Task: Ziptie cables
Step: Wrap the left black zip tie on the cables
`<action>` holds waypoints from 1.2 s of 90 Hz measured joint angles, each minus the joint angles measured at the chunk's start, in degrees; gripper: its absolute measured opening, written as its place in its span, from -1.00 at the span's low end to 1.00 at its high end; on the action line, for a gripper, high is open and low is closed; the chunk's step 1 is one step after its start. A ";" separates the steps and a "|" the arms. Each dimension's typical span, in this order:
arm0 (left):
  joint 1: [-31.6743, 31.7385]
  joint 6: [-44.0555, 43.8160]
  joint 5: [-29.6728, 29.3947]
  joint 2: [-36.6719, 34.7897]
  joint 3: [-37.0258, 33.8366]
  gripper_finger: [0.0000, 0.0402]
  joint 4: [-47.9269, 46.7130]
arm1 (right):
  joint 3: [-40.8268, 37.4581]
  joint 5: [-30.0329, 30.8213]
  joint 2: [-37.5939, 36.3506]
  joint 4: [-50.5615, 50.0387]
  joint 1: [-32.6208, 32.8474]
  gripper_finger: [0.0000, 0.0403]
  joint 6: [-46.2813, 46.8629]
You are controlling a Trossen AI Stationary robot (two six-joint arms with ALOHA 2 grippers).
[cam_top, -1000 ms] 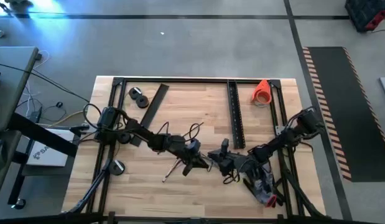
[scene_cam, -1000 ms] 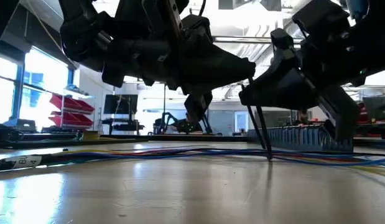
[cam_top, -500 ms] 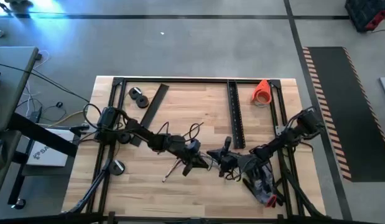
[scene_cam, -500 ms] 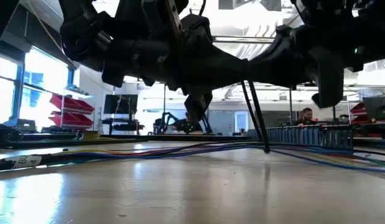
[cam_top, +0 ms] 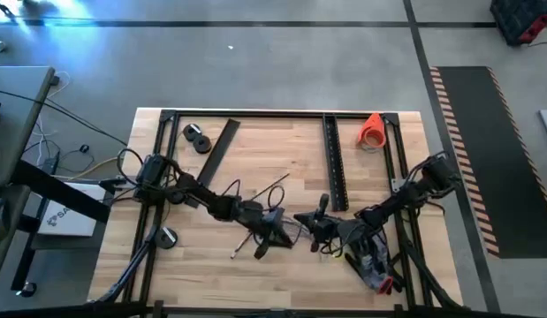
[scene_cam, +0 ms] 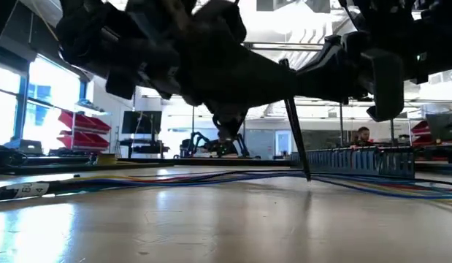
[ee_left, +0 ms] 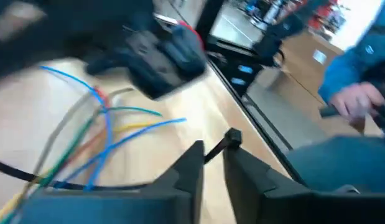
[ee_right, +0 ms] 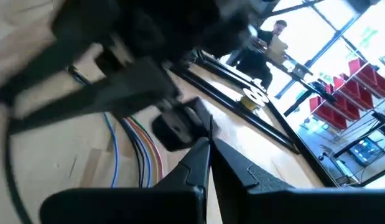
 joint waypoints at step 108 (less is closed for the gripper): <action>2.77 11.89 -27.09 3.21 2.88 -0.65 -0.43 | 0.00 3.21 -0.04 4.56 0.66 -1.00 4.87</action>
